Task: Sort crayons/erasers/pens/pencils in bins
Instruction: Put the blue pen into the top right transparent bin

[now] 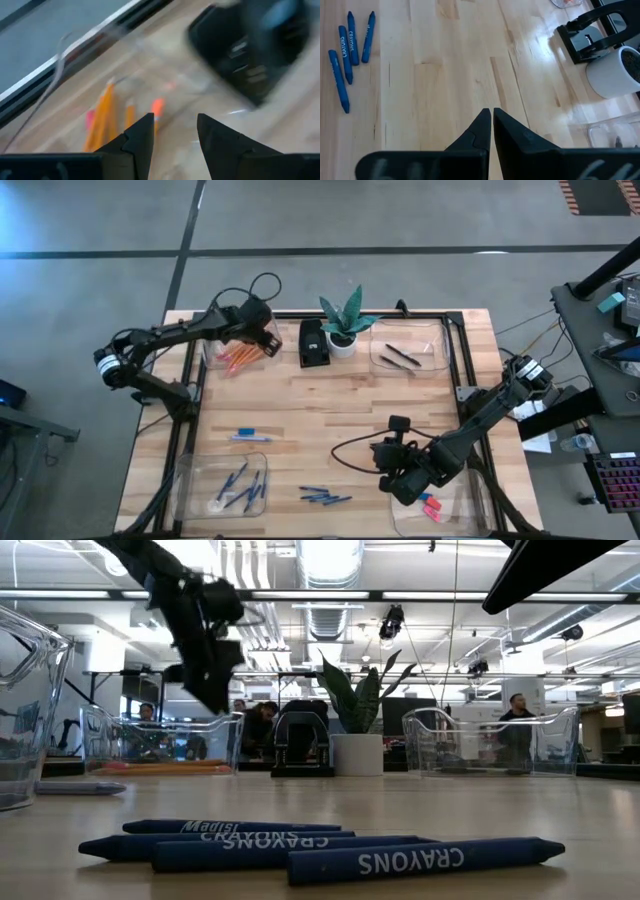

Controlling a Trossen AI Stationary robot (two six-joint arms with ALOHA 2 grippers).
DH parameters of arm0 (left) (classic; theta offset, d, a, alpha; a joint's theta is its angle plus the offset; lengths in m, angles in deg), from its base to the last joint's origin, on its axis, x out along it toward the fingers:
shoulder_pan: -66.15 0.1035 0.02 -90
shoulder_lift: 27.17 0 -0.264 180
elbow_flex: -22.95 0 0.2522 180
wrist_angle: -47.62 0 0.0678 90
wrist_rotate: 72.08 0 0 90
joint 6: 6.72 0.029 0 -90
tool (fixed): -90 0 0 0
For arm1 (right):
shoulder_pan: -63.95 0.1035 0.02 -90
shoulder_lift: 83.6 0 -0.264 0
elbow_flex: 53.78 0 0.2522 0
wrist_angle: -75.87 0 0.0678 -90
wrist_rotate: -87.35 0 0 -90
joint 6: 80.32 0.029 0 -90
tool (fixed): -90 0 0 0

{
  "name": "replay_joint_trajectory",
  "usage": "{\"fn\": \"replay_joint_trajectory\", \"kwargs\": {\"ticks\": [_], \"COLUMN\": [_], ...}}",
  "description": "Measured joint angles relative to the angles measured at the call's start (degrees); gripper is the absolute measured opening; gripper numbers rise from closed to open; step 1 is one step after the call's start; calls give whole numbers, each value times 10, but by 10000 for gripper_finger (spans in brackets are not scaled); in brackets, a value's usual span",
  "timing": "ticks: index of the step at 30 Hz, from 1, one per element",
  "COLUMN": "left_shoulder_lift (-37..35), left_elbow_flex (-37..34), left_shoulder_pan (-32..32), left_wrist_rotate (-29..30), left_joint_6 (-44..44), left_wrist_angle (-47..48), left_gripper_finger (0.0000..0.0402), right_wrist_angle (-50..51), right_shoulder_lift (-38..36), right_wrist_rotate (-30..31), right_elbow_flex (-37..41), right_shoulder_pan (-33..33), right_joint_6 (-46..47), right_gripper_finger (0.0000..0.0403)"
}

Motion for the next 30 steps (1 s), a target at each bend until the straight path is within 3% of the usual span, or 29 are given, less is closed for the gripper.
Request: {"fn": "replay_joint_trajectory", "kwargs": {"ticks": [5, 12, 19, 24, 30], "left_shoulder_lift": [-21, -22, -22, -22, -22], "left_elbow_flex": [26, 35, 21, 8, -28], "left_shoulder_pan": [-80, -273, -435, -498, -528], "left_wrist_rotate": [-31, -35, -35, -32, -30], "left_joint_6": [-12, -15, -87, -141, -231], "left_wrist_angle": [-2, 0, 6, 39, 139], "left_gripper_finger": [136, 136, 136, 136, 136], "right_wrist_angle": [0, -1, -3, -18, -60], "right_shoulder_lift": [0, 0, 0, 0, 0], "right_wrist_rotate": [0, 0, 0, 0, -1], "right_elbow_flex": [0, 0, 0, 0, 0], "right_shoulder_pan": [0, 0, 0, 0, 0], "right_joint_6": [0, 0, 0, 0, 0], "right_gripper_finger": [13, 13, 13, 13, 13]}}
